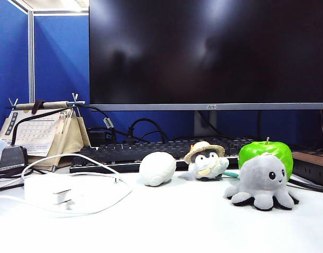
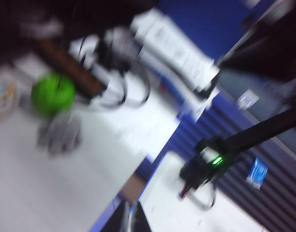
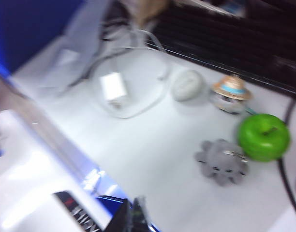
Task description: Place the tilting octopus upright.
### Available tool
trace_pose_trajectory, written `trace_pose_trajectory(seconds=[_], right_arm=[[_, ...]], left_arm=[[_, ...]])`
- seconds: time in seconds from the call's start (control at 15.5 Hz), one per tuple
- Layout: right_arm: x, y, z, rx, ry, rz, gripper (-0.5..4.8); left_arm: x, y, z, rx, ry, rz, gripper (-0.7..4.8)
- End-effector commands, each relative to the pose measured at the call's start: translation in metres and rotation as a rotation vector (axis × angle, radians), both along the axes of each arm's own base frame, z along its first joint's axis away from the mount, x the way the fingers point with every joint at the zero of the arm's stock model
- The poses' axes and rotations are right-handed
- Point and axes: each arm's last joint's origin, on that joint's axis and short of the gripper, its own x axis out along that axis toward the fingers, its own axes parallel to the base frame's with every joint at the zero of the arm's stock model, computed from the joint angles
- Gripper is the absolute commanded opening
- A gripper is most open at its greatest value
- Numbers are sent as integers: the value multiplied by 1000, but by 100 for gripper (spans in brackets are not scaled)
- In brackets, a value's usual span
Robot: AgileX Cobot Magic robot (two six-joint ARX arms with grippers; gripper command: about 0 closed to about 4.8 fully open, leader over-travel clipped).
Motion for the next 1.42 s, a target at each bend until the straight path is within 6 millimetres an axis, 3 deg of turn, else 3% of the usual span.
trace_pose_trajectory(seconds=[0.06,0.19,0.39,0.52,0.65,0.78,1.04,1.42], right_arm=[[-13,-11,4,81,-2,87,-5],[-25,-26,4,123,-28,158,-5],[-34,-50,2,109,-148,87,-5],[-38,-68,-1,109,-265,-55,-5],[-39,-78,-8,149,-402,-153,-5],[-37,-74,-24,282,-469,-200,-5],[-23,-48,-66,416,-524,-227,-4],[-5,-20,-119,278,-498,-331,-5]], left_arm=[[-24,16,21,-88,-130,-3,24],[-55,37,28,-168,-257,2,24],[-79,54,29,-203,-411,24,25],[-84,60,27,-160,-541,111,25],[-76,59,22,-67,-631,235,25],[-61,53,2,31,-610,335,25],[-38,38,-34,86,-552,326,25],[-21,28,-72,164,-468,357,25]])
